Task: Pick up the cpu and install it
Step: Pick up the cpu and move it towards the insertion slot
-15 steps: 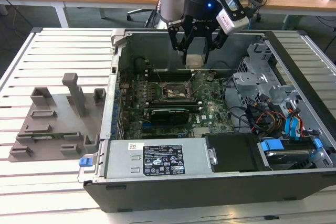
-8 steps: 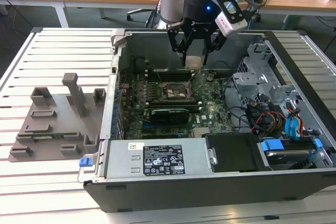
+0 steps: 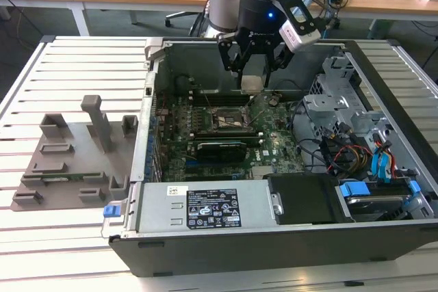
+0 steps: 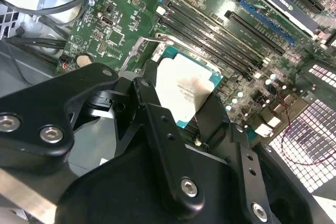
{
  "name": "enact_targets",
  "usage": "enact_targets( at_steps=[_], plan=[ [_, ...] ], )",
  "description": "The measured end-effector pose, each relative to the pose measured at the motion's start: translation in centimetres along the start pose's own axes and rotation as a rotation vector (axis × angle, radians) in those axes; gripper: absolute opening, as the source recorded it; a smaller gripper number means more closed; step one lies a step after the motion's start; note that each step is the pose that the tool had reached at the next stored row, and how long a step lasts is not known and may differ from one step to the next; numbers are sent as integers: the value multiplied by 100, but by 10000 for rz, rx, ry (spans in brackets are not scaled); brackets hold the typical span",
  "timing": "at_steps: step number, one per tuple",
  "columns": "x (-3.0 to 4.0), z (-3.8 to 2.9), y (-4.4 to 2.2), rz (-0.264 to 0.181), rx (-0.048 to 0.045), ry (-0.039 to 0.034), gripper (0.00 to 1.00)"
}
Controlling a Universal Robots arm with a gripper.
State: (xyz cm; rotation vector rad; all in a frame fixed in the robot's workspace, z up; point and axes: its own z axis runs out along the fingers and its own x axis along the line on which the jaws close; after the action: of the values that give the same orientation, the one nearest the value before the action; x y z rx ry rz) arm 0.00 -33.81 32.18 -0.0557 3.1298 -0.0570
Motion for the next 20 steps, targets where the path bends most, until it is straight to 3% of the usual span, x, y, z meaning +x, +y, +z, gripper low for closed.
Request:
enact_targets(
  at_steps=[6,13,20],
  plan=[
    [6,100,57,0,0,-1,55],
    [148,198,182,-1,8,-1,55],
    [184,269,193,-2,8,0,55]
  ],
)
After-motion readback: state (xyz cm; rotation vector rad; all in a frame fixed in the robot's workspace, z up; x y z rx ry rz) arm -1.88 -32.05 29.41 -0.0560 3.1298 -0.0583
